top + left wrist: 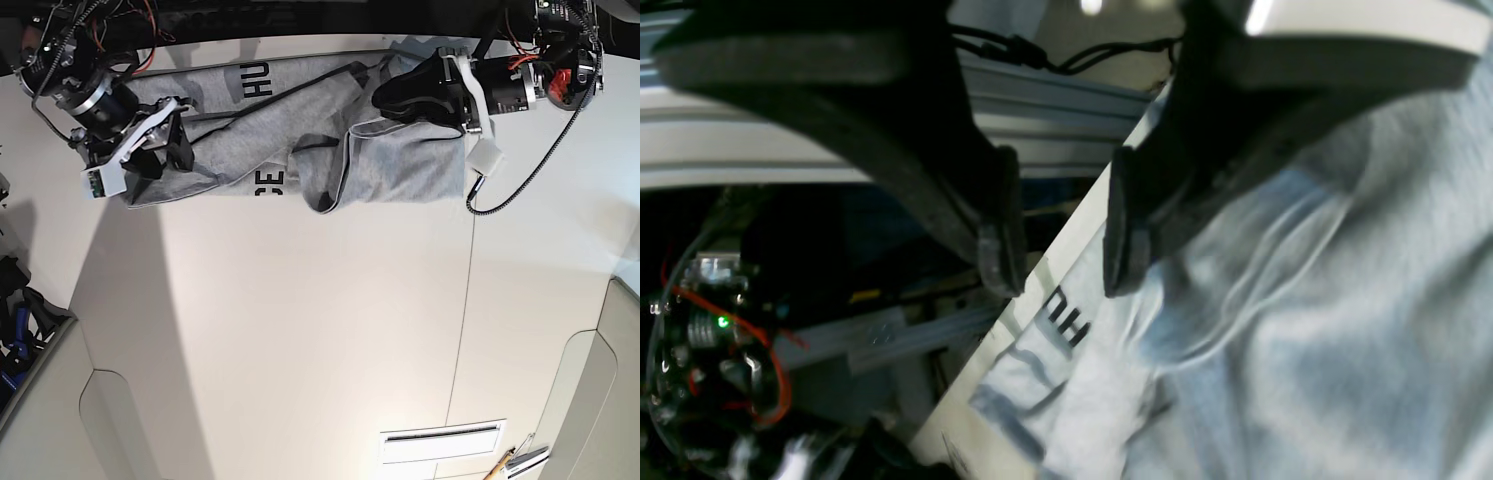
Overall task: Fold the T-shirt properly
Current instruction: 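Press and smooth the folded hem end with the left gripper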
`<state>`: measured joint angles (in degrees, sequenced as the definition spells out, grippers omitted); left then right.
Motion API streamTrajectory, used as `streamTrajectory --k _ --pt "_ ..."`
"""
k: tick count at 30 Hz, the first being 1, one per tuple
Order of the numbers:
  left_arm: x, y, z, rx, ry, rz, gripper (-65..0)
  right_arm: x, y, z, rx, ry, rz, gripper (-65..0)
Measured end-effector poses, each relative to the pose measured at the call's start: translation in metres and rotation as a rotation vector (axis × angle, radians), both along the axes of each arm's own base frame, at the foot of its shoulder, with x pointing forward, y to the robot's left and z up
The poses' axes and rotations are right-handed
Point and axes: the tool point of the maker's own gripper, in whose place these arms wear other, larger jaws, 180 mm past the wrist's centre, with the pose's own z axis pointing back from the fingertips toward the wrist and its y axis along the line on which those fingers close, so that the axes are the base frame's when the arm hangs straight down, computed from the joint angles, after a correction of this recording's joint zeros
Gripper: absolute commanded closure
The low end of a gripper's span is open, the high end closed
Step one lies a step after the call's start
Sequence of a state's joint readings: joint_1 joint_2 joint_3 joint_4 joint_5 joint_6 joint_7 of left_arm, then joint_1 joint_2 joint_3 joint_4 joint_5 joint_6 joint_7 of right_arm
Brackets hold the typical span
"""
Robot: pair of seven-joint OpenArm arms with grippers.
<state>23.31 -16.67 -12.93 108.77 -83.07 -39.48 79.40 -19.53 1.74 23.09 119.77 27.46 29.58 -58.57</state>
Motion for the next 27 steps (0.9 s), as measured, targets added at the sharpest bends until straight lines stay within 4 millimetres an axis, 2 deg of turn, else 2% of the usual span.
streamTrajectory --k 3,5,8,11,15,22,27 --pt "0.004 -0.005 0.023 0.008 -0.09 -0.02 -23.3 0.0 0.0 0.0 0.0 0.0 0.0 -28.2" --pt "0.016 0.001 0.029 0.069 -0.163 0.019 -23.3 0.0 0.0 0.0 -0.001 0.0 0.0 -28.2" --pt "0.029 0.029 0.006 0.27 -0.187 0.089 -23.3 0.0 0.0 0.0 -0.002 0.0 0.0 -28.2" --pt "0.034 0.044 -0.008 0.367 -0.191 0.119 -24.3 0.0 0.0 0.0 0.0 0.0 0.0 -28.2" --pt "0.023 0.047 -0.021 0.364 -0.136 0.125 -28.9 0.0 0.0 0.0 -0.001 -0.001 0.0 -28.2" --pt "0.014 0.051 -0.043 0.343 -0.048 0.138 -28.9 0.0 0.0 0.0 0.0 -0.001 0.0 -28.2" --pt "0.006 0.039 -0.054 0.32 -0.005 0.101 -28.8 0.0 0.0 0.0 0.0 0.0 0.0 -28.2"
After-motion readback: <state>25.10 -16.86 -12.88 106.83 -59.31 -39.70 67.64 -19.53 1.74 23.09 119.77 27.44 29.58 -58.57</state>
